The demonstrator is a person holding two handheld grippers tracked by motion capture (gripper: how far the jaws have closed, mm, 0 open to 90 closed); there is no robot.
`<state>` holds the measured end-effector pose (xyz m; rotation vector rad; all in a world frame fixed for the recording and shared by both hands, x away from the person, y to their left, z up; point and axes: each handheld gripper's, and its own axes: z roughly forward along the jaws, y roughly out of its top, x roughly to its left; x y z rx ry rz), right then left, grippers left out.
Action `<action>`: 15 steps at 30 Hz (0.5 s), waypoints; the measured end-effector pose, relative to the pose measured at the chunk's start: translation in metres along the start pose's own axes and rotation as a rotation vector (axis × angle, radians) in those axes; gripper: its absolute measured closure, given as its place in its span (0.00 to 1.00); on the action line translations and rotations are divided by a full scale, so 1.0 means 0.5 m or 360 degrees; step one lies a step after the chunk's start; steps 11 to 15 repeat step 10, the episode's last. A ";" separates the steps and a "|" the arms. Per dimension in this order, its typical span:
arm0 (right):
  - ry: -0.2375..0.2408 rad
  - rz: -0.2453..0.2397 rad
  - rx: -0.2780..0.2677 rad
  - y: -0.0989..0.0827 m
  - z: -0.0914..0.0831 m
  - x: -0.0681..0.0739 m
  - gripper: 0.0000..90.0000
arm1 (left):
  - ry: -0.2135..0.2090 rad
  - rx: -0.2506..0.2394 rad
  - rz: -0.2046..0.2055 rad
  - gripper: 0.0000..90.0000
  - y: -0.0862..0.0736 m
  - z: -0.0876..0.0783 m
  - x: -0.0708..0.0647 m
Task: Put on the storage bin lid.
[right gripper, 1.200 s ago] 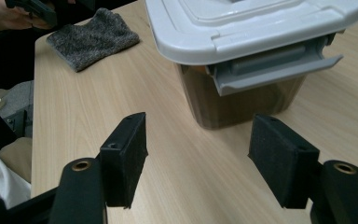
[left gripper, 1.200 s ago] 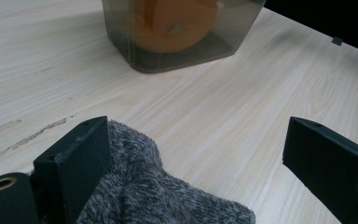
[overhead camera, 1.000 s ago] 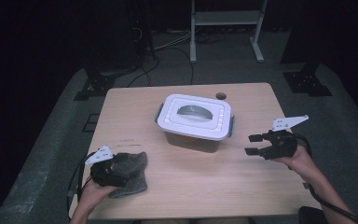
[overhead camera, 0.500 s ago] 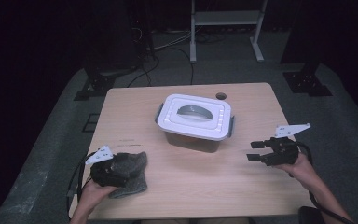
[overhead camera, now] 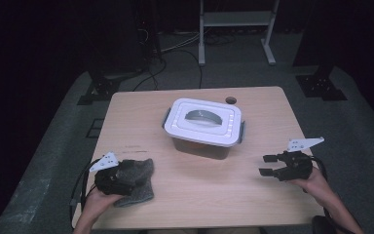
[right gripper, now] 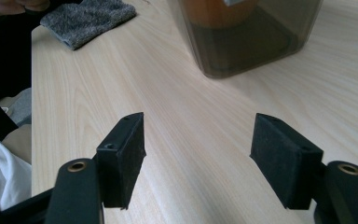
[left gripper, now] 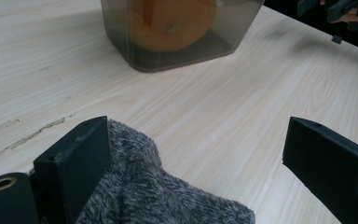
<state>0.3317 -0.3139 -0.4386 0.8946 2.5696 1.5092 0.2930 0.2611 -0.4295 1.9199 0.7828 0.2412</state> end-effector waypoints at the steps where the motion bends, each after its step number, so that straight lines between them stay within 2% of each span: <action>1: -0.0006 0.0000 0.0002 -0.002 0.000 0.001 0.36 | 0.0000 -0.0001 0.0000 0.08 0.000 0.000 0.000; 9: -0.0049 0.0010 -0.0089 -0.026 -0.001 0.012 0.33 | 0.0000 0.0002 0.0000 0.08 0.000 0.001 0.000; 15: -0.0045 0.0012 -0.0096 -0.027 -0.001 0.013 0.33 | 0.0000 0.0003 0.0000 0.08 0.000 0.001 0.001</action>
